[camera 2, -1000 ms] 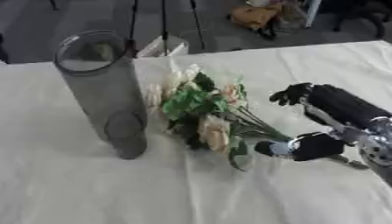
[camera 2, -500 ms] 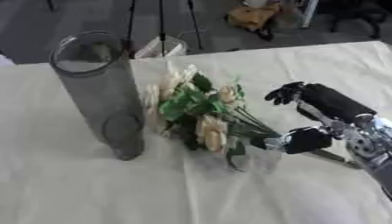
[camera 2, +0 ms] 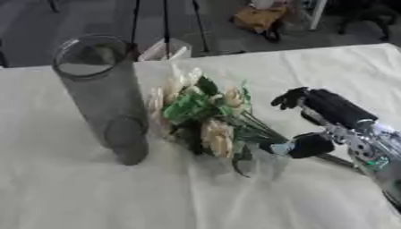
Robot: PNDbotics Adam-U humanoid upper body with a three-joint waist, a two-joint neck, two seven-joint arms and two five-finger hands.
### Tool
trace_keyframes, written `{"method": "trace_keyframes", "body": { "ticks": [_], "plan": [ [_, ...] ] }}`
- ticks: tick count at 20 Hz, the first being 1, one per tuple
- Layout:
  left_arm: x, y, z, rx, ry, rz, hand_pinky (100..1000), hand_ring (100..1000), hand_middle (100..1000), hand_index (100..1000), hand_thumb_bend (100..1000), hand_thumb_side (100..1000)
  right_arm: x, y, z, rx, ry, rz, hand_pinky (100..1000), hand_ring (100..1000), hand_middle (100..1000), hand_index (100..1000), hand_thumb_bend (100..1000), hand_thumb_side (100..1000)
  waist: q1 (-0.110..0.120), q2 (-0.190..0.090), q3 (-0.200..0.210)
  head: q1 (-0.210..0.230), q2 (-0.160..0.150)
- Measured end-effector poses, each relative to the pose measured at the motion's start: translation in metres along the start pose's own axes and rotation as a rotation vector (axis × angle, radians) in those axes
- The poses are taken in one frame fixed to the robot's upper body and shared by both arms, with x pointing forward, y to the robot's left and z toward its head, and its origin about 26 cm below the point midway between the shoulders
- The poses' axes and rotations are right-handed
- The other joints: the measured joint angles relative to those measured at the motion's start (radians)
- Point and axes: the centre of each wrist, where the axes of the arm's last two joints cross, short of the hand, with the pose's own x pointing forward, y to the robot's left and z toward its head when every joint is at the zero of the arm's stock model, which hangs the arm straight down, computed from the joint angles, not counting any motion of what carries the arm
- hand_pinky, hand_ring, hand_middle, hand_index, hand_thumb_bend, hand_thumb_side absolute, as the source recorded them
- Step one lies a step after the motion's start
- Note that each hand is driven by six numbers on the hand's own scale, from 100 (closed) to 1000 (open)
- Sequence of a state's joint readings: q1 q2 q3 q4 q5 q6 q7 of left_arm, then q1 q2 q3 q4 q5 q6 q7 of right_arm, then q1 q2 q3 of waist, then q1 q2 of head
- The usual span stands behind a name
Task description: Arrange flowers into the vase.
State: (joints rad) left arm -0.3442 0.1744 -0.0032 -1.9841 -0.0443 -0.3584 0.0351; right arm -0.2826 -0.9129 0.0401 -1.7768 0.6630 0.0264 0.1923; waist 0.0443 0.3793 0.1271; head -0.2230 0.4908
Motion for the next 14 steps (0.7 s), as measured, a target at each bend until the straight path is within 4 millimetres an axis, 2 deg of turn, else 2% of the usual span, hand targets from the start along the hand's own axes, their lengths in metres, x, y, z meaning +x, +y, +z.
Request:
{"method": "trace_keyframes", "body": {
  "ticks": [5, 14],
  "plan": [
    [0.0000, -0.0012, 0.0000, -0.004, 0.001, 0.003, 582, 583, 782, 911, 100, 1000, 0.0007, 0.0043, -0.0007, -0.020, -0.027, 0.019, 561, 685, 613, 794, 537, 604, 0.000, 0.001, 0.002, -0.004, 0.000],
    [0.0001, -0.0015, 0.0000, -0.008, 0.001, 0.004, 580, 583, 783, 911, 100, 1000, 0.0004, 0.0102, -0.0022, -0.039, -0.062, 0.048, 560, 685, 615, 790, 511, 589, 0.000, 0.007, 0.010, -0.006, 0.000]
  ]
}}
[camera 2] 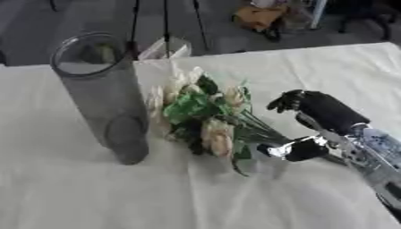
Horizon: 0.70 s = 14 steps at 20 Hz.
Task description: Arrange flowers into the vase.
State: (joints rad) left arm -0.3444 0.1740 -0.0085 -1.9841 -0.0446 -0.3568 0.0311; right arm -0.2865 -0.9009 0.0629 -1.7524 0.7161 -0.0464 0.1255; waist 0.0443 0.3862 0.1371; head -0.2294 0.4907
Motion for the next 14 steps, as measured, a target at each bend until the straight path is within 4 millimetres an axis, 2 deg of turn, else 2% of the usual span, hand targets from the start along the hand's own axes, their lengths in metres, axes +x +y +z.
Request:
{"method": "trace_keyframes", "body": {
  "ticks": [14],
  "plan": [
    [0.000, -0.002, -0.002, 0.001, -0.009, 0.006, 578, 582, 784, 911, 100, 1000, -0.004, 0.013, 0.005, 0.006, 0.007, 0.059, 547, 661, 605, 775, 406, 552, 0.000, 0.016, 0.014, -0.010, -0.003]
  ]
}}
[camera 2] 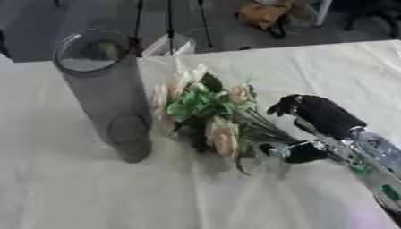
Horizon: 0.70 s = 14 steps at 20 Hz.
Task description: Arrange flowers into the vase.
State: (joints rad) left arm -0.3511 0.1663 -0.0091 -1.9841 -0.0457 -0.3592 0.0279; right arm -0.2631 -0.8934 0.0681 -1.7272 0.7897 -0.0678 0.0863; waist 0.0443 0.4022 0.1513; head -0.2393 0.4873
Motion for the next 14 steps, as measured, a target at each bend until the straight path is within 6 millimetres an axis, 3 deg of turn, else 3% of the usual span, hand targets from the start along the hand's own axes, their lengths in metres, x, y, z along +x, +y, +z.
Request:
{"method": "trace_keyframes", "body": {
  "ticks": [8, 14],
  "plan": [
    [0.0001, -0.0014, -0.0001, -0.006, 0.000, 0.002, 577, 582, 785, 911, 100, 1000, -0.0046, 0.0079, 0.0033, 0.013, 0.018, 0.012, 549, 669, 610, 777, 396, 535, 0.000, 0.009, 0.006, -0.011, -0.005],
    [0.0001, -0.0014, -0.0002, -0.008, 0.000, 0.001, 577, 583, 786, 911, 100, 1000, -0.0081, 0.0095, 0.0049, 0.004, 0.031, 0.012, 538, 659, 598, 769, 386, 551, 0.000, 0.012, 0.008, -0.049, -0.012]
  ]
}}
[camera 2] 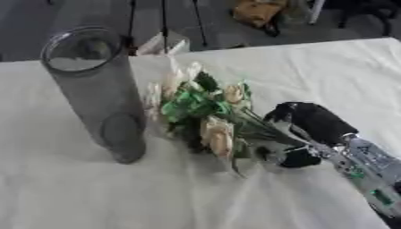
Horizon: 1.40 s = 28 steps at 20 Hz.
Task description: Arrange flowers into the vase.
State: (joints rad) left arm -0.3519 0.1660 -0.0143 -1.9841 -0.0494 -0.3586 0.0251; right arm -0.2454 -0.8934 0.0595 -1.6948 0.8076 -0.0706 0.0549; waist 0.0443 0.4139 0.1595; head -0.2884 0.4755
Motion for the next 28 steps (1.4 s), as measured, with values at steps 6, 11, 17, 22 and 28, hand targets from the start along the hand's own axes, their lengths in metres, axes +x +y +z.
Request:
{"method": "trace_keyframes", "body": {
  "ticks": [6, 11, 17, 22, 28],
  "plan": [
    [0.0000, -0.0001, -0.0001, -0.004, -0.003, 0.000, 576, 583, 787, 912, 100, 1000, -0.0036, 0.0012, 0.0005, -0.009, 0.014, -0.010, 506, 636, 575, 743, 377, 558, 0.000, 0.002, 0.001, -0.014, -0.007],
    [0.0000, -0.0002, -0.0001, -0.007, -0.003, 0.000, 576, 584, 787, 912, 100, 1000, -0.0052, 0.0015, 0.0008, -0.016, 0.017, -0.023, 390, 558, 482, 658, 369, 559, 0.000, 0.006, 0.002, -0.016, -0.011],
    [0.0001, -0.0010, -0.0001, -0.011, -0.005, 0.002, 576, 584, 788, 913, 100, 1000, -0.0058, 0.0030, 0.0016, -0.019, 0.012, -0.048, 268, 472, 362, 556, 366, 559, 0.000, 0.008, 0.002, -0.015, -0.011],
    [0.0001, -0.0017, -0.0002, -0.015, -0.007, 0.004, 575, 584, 789, 913, 100, 1000, -0.0050, 0.0033, 0.0027, -0.015, 0.004, -0.076, 307, 501, 400, 579, 215, 593, 0.000, 0.008, 0.001, -0.011, -0.011],
    [0.0001, -0.0017, -0.0002, -0.017, -0.007, 0.002, 575, 585, 789, 912, 100, 1000, -0.0070, 0.0041, 0.0070, -0.013, 0.007, -0.069, 332, 522, 423, 592, 100, 636, 0.000, 0.010, -0.001, -0.009, -0.011]
  ]
}}
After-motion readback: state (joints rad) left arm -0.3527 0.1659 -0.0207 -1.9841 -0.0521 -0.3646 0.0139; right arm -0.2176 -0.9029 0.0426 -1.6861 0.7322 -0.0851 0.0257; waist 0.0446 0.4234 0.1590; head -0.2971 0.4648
